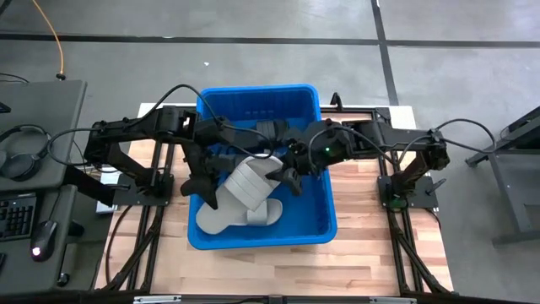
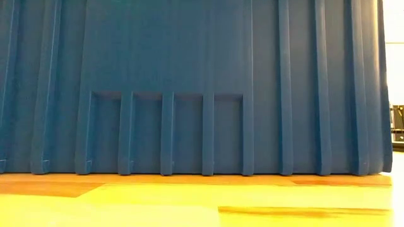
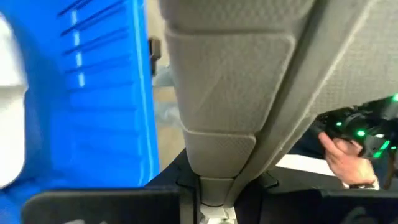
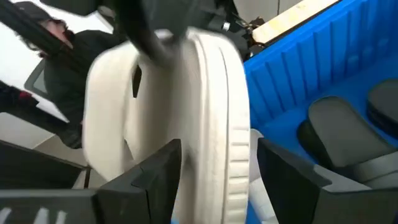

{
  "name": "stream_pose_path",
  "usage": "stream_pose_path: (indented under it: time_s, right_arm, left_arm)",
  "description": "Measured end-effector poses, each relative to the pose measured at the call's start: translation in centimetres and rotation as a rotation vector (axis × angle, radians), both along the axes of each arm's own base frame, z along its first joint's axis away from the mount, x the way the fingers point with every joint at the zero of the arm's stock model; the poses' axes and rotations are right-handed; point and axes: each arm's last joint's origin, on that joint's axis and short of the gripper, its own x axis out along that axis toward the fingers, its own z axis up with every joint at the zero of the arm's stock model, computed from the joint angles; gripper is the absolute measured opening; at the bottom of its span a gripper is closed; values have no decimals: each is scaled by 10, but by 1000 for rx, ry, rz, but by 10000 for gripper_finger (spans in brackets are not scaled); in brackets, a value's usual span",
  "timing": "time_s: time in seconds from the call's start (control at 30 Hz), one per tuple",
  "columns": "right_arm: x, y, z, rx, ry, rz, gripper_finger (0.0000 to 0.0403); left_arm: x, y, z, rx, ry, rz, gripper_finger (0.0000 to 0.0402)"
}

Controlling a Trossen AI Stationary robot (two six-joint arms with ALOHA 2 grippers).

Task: Pick and place slides into bin
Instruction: Put the gray slide into the blue container

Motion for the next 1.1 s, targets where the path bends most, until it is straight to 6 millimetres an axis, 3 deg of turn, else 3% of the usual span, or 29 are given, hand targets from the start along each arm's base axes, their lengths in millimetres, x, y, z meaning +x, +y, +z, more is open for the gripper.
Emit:
stream_pose_path:
  time_s: [0.23,0.43,0.53,0.77,1.1]
  right_arm:
    - [0,-1,1,42,-4,-22,182]
    - [10,-3,0,170,-22,15,23]
    - [15,-2,-4,215,-9,8,19]
    - [22,-1,-11,201,7,-40,7]
    - [15,-6,-22,255,148,-156,6]
  left_arm:
    - [-4,0,-4,56,41,2,42]
    - [-1,1,-2,88,-3,17,41]
    - [-1,1,-2,106,-1,24,49]
    - [3,5,-3,212,-72,31,116]
    - [-4,13,-4,546,-24,178,181]
